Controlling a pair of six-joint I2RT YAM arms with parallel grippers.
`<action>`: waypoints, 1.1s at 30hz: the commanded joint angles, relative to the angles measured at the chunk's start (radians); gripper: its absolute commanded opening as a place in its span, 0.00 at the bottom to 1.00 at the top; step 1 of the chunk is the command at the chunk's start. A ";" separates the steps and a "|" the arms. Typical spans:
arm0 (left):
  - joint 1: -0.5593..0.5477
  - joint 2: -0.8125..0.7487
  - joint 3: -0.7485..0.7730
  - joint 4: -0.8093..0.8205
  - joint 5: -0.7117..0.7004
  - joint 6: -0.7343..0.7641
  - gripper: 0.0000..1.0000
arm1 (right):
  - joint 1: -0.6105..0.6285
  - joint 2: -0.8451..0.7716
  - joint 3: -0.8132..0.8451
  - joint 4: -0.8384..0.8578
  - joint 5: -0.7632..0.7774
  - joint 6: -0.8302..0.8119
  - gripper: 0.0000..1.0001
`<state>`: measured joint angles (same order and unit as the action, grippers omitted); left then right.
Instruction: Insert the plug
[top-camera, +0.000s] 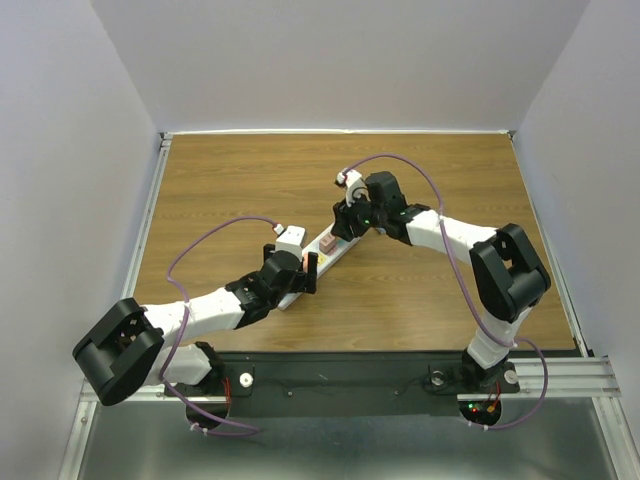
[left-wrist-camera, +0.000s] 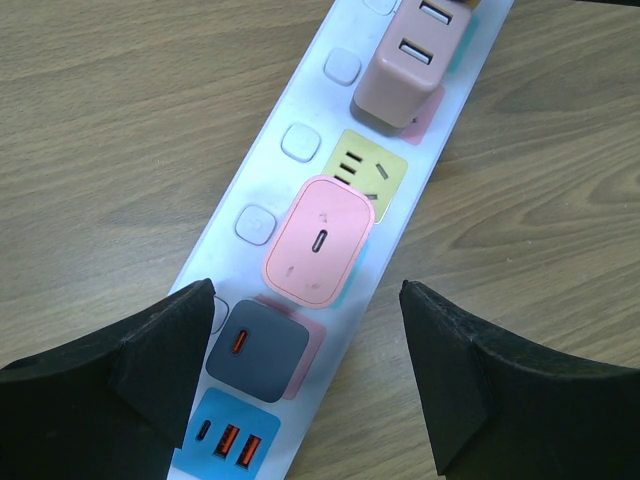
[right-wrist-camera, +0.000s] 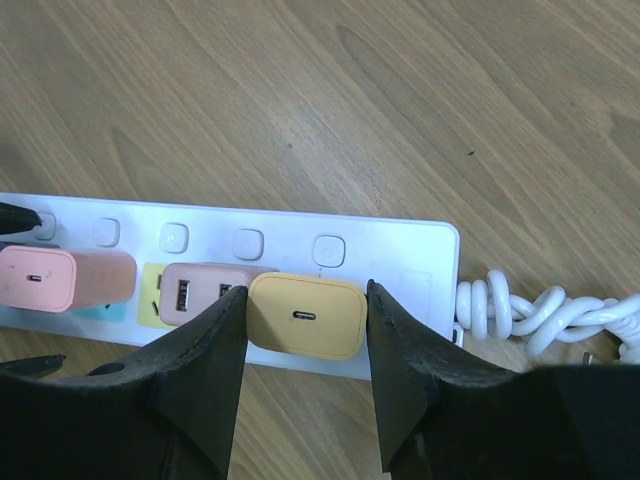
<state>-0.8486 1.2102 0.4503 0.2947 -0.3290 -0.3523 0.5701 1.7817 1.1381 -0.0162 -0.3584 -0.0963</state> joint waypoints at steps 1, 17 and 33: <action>0.005 -0.006 0.042 0.018 -0.004 0.013 0.86 | 0.016 0.111 -0.080 -0.245 0.019 -0.006 0.00; 0.003 0.092 0.096 -0.012 -0.050 -0.008 0.82 | 0.016 0.048 -0.126 -0.245 -0.011 0.020 0.00; -0.009 0.137 0.123 -0.045 -0.082 -0.027 0.62 | 0.028 -0.153 -0.281 -0.105 0.117 0.144 0.01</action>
<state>-0.8505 1.3365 0.5373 0.2687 -0.3565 -0.3756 0.5762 1.6306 0.9432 0.0380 -0.3054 0.0154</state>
